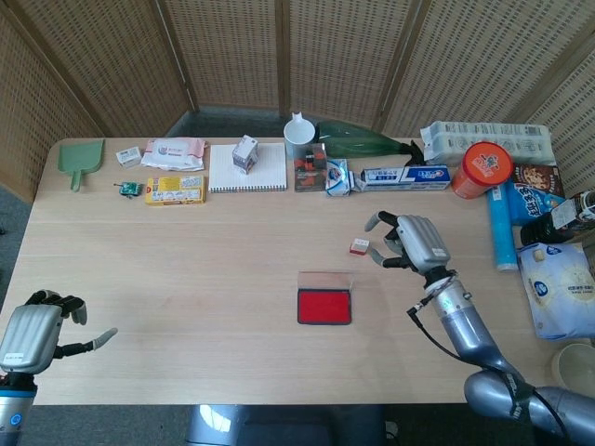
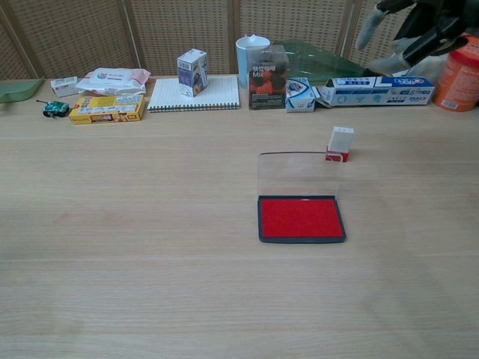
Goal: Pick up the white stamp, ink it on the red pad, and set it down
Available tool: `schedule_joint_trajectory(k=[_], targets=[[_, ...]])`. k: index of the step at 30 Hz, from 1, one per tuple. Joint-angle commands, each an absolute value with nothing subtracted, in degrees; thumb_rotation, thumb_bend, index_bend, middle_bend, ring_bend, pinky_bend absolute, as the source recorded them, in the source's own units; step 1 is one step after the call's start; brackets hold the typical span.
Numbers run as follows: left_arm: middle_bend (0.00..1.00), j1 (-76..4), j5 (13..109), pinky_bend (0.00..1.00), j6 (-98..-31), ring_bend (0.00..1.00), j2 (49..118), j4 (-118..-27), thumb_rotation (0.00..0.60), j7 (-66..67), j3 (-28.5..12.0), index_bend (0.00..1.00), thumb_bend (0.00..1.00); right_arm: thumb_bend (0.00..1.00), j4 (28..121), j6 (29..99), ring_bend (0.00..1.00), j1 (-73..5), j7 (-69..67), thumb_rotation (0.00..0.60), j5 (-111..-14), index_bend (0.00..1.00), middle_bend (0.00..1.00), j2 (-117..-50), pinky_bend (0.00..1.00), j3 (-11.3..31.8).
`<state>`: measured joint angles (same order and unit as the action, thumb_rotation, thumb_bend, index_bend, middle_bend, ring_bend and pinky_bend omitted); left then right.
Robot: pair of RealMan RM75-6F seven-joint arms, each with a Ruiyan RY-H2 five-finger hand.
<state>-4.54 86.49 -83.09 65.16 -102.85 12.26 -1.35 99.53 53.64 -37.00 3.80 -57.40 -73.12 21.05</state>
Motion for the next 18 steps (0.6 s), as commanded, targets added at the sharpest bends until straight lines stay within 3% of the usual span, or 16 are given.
schedule_joint_trajectory(k=[1,18], targets=[[0.6,-5.16,85.89,0.31,-82.33,0.53,65.6,-102.19,0.266,12.12,-1.67,0.64,0.06,0.35,94.26,48.45,1.0,-44.35,13.04,0.6,-46.41,0.42,1.0,-75.74,1.0,21.06],[0.6,-6.46,84.57,0.31,-80.68,0.53,66.29,-101.43,0.262,12.29,-1.74,0.62,0.06,0.35,89.53,46.57,1.0,-56.41,28.09,0.6,-22.53,0.42,1.0,-77.08,1.0,15.36]])
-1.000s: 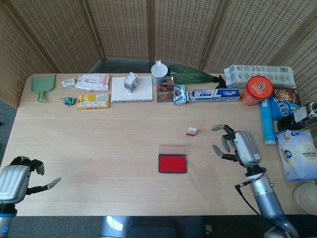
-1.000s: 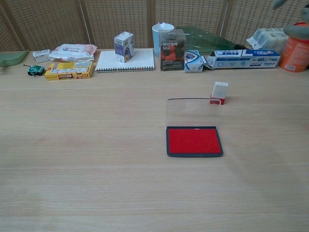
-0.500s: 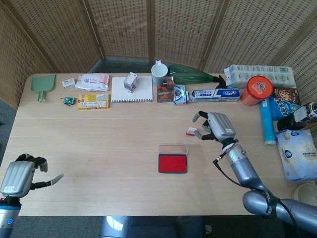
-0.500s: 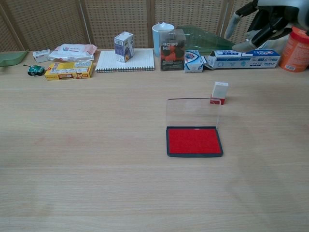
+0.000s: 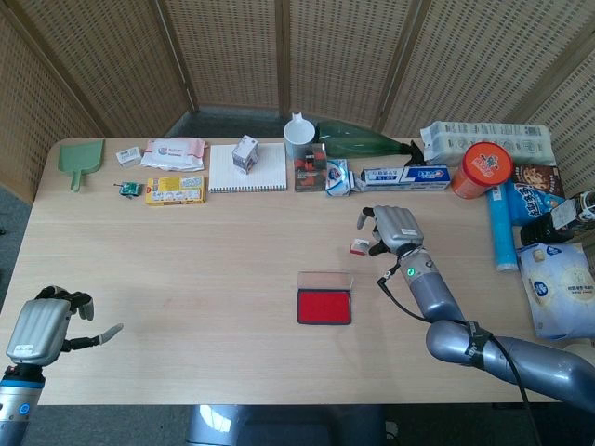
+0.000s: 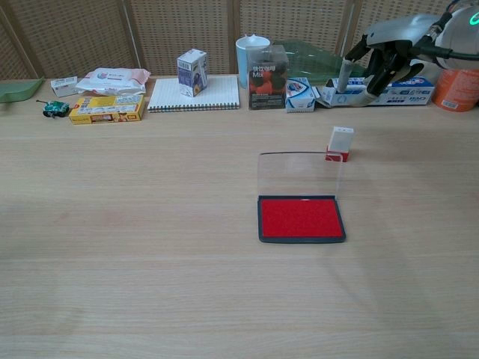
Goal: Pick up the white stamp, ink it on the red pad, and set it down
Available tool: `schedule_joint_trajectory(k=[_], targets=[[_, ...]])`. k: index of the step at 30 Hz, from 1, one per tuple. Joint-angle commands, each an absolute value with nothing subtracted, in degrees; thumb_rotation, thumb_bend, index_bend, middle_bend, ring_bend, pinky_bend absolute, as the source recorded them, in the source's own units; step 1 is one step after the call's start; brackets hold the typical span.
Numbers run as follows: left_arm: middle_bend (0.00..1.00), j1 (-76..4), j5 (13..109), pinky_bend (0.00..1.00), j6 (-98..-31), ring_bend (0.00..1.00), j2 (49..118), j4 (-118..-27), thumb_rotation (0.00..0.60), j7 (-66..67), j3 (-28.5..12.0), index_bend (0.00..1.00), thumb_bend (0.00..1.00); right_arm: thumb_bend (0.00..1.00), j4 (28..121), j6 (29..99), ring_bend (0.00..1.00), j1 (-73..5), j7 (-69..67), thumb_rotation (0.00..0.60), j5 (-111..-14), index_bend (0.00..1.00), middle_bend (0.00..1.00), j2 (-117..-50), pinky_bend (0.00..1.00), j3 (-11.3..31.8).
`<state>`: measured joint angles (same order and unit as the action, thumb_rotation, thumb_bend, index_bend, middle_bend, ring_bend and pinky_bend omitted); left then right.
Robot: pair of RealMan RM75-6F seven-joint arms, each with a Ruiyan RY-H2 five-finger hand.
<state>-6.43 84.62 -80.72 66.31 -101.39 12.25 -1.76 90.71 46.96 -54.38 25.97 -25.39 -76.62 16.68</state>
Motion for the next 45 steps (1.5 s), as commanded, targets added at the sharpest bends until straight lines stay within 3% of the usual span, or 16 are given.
schedule_joint_trajectory(k=[1,20,45], targets=[[0.6,-6.5,84.5,0.31,-80.64,0.53,66.26,-101.47,0.262,12.35,-1.71,0.62,0.06,0.35,89.15,46.51,1.0,-57.12,28.77,0.6,-21.19,0.42,1.0,-77.23,1.0,14.95],[0.6,-6.53,84.5,0.31,-80.88,0.53,66.26,-101.38,0.264,12.15,-1.08,0.62,0.06,0.35,82.95,46.36,1.0,-63.93,35.72,0.6,-10.42,0.42,1.0,-81.53,1.0,9.92],[0.6,-5.82,84.69,0.31,-81.77,0.53,66.28,-99.51,0.263,9.86,-0.41,0.62,0.06,0.35,74.61,47.13,1.0,-67.13,41.42,0.6,-3.77,0.42,1.0,-87.8,1.0,8.57]])
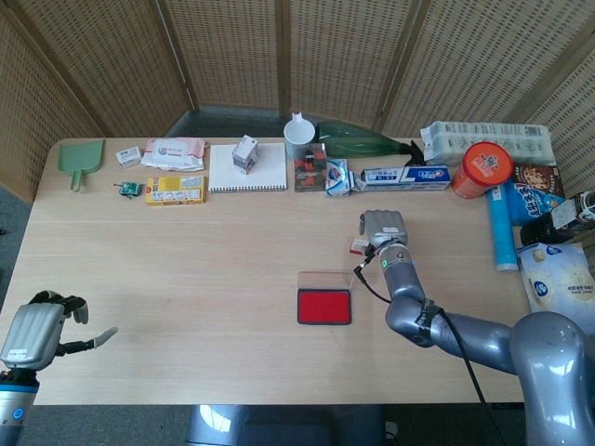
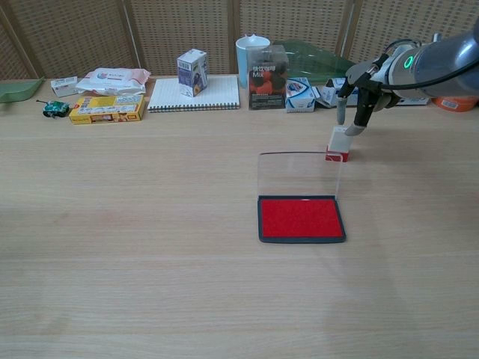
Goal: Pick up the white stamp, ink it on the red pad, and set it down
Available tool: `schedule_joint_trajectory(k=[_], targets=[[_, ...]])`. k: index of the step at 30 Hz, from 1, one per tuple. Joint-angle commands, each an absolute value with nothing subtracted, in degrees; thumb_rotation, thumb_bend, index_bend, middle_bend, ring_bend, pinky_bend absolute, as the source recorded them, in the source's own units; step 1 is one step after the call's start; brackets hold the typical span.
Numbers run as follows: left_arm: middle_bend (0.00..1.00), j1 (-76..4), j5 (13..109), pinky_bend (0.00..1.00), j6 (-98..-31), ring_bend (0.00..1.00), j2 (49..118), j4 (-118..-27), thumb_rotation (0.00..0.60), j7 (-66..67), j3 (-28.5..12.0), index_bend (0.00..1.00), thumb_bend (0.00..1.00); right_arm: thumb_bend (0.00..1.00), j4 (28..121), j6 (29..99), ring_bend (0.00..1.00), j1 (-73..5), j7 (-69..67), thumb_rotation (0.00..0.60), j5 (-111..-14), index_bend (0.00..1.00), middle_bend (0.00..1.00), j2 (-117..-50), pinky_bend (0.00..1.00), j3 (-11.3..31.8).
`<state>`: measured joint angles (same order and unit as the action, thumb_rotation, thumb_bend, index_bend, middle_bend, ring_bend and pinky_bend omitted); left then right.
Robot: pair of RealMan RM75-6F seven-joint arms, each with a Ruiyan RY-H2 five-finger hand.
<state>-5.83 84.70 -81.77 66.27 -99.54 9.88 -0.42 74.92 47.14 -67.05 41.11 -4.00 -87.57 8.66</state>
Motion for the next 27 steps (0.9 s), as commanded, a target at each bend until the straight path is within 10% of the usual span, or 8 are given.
schedule_joint_trajectory(k=[1,27], targets=[[0.6,-5.82,84.66,0.31,-81.75,0.53,66.29,-99.48,0.263,9.85,-0.4,0.62,0.06,0.35,74.32,47.1,1.0,-67.14,41.63,0.6,-3.61,0.42,1.0,-87.98,1.0,8.53],[0.6,-5.53,84.45,0.31,-81.87,0.53,66.2,-99.15,0.264,9.58,-0.21,0.62,0.06,0.36,70.2,45.09,1.0,-67.48,45.0,0.6,-2.24,0.52,1.0,-90.82,1.0,9.16]])
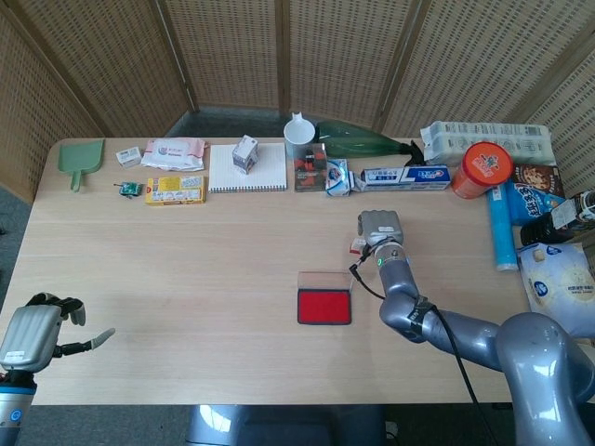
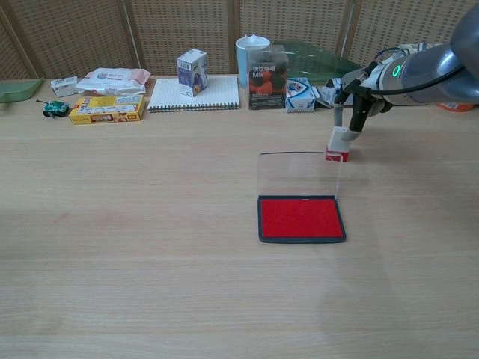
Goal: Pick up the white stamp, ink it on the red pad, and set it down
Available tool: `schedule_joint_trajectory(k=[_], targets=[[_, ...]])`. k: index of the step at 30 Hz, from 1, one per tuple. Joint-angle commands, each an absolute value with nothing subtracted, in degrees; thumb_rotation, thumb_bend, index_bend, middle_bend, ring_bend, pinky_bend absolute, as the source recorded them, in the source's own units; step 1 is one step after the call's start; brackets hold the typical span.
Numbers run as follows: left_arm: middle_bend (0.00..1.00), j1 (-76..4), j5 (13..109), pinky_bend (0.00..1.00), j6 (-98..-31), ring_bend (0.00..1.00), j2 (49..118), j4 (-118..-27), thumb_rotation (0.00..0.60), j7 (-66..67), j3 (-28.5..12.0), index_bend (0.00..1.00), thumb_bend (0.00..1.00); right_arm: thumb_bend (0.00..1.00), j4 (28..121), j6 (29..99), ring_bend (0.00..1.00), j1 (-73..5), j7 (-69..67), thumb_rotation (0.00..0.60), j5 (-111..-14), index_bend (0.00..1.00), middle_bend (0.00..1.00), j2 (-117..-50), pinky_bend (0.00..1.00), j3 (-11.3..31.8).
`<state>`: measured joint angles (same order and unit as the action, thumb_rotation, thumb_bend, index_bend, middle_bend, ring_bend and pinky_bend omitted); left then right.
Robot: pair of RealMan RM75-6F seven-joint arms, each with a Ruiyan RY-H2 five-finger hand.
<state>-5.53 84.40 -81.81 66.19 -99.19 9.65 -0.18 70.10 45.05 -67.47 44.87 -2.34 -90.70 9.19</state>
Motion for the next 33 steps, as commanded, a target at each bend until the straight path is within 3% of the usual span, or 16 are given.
schedule_joint_trajectory(k=[1,24,33], targets=[[0.59,-5.52,84.48,0.31,-81.92,0.53,66.21,-99.09,0.264,9.52,-0.23,0.62,0.06,0.37,70.25,45.08,1.0,-67.47,45.06,0.6,-2.22,0.53,1.0,-90.92,1.0,9.16],[0.58,-5.17,84.54,0.31,-82.21,0.53,66.38,-98.24,0.262,8.88,-0.1,0.6,0.06,0.47,70.52,45.08,1.0,-67.39,45.08,0.6,-1.78,0.64,1.0,-90.37,1.0,10.82],[0.58,-5.16,84.82,0.31,-82.41,0.53,66.17,-98.62,0.262,9.35,-0.12,0.59,0.06,0.48,82.04,45.8,1.0,-65.95,41.79,0.599,-4.58,0.66,1.0,-81.87,1.0,13.24]])
